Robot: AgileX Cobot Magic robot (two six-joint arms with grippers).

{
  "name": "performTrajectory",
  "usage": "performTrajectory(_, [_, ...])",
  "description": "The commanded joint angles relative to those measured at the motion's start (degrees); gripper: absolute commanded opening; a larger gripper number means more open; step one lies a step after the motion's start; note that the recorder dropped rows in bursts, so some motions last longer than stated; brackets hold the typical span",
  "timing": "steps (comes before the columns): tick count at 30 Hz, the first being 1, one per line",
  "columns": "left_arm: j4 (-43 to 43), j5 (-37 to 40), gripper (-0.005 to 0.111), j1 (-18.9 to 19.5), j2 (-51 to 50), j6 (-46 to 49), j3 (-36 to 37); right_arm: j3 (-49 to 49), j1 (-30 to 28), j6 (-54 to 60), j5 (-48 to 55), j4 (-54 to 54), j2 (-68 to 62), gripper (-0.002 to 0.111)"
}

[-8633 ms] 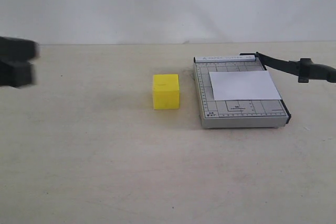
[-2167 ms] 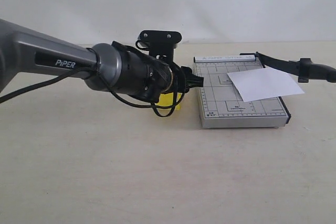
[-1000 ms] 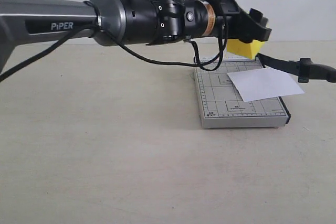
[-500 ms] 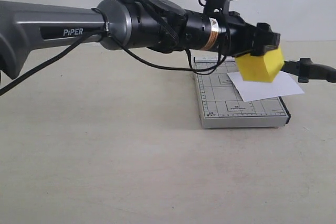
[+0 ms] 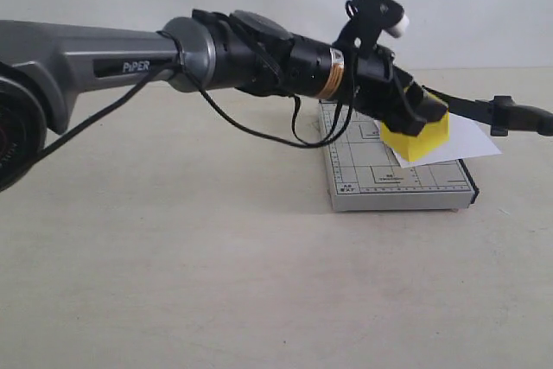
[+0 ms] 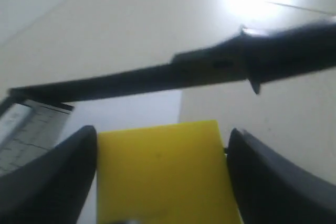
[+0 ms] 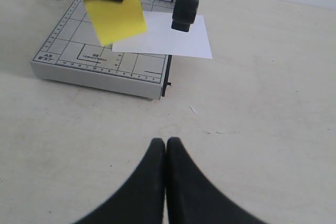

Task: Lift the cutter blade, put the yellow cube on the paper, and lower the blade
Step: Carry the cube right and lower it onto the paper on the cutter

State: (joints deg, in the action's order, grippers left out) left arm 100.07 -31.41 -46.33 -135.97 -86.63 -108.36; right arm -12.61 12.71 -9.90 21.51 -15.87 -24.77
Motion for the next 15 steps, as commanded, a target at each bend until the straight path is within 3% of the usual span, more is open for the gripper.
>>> performTrajectory(1, [-0.12, -2.24, 0.004, -0.03, -1.75, 2.09, -0.14, -0.11, -0.20, -0.22, -0.32, 0.25, 0.07, 0.000])
performTrajectory(10, [-0.12, 1.62, 0.004, -0.03, -2.34, 2.61, -1.72, -0.11, -0.20, -0.22, -0.32, 0.25, 0.07, 0.000])
performTrajectory(15, [-0.12, 3.19, 0.004, -0.03, -2.71, 7.71, -3.21, -0.11, -0.20, -0.22, -0.32, 0.25, 0.07, 0.000])
